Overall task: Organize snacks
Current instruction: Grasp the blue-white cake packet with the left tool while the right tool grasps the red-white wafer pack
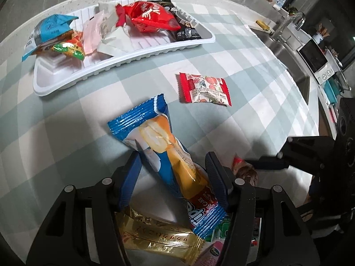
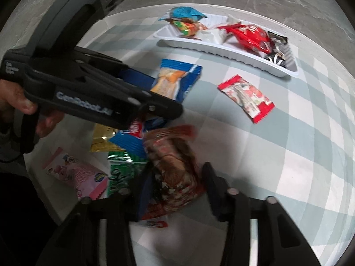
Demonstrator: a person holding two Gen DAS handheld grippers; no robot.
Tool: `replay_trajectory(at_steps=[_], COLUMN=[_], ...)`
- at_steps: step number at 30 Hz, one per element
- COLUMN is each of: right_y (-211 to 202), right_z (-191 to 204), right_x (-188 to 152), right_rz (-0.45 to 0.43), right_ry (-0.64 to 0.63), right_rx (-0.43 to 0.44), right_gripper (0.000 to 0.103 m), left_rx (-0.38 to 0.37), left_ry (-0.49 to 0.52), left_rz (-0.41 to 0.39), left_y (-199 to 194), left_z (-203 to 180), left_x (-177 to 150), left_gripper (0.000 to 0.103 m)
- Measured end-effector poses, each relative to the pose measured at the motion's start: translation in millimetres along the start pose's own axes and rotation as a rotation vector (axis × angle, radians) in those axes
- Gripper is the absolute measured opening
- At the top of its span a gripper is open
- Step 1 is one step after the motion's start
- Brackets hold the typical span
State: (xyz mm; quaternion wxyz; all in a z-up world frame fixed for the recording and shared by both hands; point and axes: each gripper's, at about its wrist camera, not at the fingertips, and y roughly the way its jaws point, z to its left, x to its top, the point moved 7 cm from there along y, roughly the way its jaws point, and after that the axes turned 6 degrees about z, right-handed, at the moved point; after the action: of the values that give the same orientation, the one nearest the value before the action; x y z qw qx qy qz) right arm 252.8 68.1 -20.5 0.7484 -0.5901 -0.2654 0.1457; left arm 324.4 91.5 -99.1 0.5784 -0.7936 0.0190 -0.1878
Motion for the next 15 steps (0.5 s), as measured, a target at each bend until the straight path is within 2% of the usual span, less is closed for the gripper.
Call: replay_trajectory(at_steps=[3,5,15], right_y=[0.0,-1.6,-14.2], right_z=[-0.5,-5.3,-34.0], right_x=[0.8,0.7,-7.4], right_rz=[-0.011,-0.021,-0.076], right_ry=[0.022,0.065,0.286], right_rx=[0.014,0.041,0.198], right_gripper=[0.036,0.035,0.034], left_rx=[-0.02,-0.03,-0.125], left_ry=[-0.022,-0.046,-0.115], left_rz=[-0.026,-0.033,-0.053], left_y=[-1.8,-2.7,-6.0], left_z=[4.6,8.7,15.4], left_x=[-0.7,-0.5,-2.8], left_gripper=[0.037,0.032,0.03])
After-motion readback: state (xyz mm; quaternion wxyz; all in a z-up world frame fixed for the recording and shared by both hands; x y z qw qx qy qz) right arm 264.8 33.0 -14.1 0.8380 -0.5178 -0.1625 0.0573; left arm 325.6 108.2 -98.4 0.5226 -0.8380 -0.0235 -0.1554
